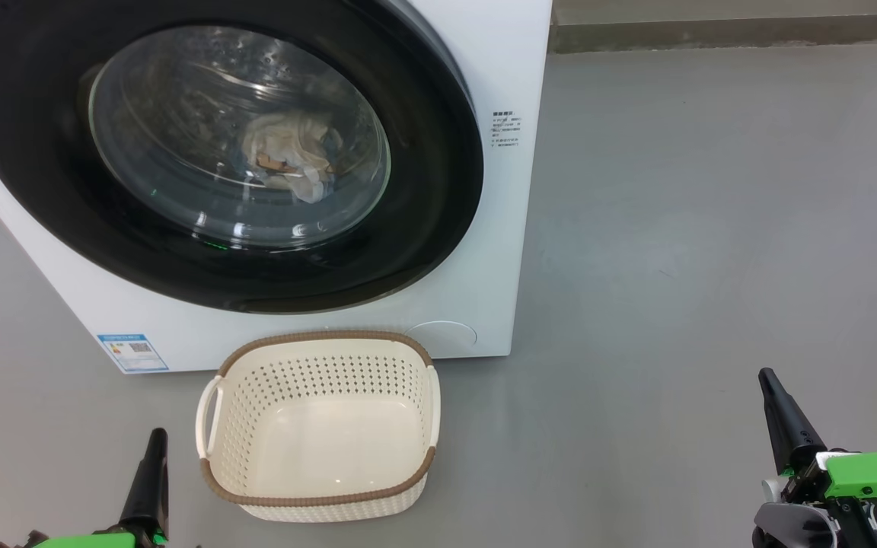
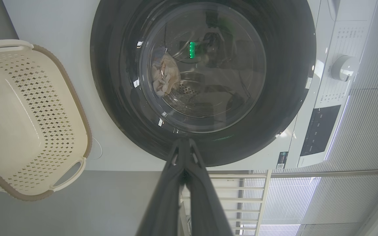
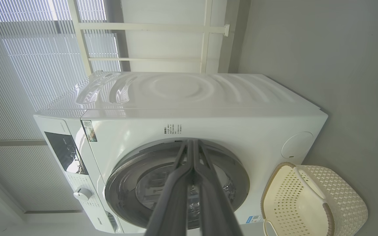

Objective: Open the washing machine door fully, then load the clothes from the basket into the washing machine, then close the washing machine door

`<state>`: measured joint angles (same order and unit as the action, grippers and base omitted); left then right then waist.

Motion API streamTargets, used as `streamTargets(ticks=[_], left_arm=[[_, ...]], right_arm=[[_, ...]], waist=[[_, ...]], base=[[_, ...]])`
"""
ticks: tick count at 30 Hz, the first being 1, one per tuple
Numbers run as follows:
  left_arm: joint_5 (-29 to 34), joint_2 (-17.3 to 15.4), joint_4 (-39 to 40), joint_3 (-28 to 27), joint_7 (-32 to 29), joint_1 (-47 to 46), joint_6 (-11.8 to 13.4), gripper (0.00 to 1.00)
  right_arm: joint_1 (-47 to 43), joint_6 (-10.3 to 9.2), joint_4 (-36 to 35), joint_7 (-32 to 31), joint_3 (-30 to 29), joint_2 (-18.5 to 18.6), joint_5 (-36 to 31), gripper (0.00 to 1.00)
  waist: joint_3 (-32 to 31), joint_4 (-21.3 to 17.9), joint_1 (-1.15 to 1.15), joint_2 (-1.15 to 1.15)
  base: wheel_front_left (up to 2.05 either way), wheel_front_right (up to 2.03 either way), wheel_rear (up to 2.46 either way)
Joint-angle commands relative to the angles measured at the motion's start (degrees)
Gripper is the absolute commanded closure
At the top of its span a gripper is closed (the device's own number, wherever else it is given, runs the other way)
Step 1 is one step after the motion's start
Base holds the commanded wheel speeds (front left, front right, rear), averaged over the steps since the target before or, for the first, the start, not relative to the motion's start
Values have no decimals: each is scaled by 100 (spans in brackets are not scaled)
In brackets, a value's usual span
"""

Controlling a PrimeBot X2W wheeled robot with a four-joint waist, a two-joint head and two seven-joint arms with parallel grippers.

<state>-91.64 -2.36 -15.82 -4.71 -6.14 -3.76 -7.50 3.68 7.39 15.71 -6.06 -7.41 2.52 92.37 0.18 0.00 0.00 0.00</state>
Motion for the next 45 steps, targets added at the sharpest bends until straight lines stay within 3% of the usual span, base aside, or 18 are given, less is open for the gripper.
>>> streamTargets(ticks=[1, 45], left_arm=[[-50, -52, 178, -184, -37, -243, 1, 100], [-51, -52, 178, -182, -36, -243, 1, 100]], right_arm=[[249, 10, -169, -29, 106, 52, -6, 100], [250, 10, -169, -38, 94, 44, -16, 100]], waist=[[0, 0, 0, 0], [0, 0, 0, 0]], base=[[0, 0, 0], [0, 0, 0]])
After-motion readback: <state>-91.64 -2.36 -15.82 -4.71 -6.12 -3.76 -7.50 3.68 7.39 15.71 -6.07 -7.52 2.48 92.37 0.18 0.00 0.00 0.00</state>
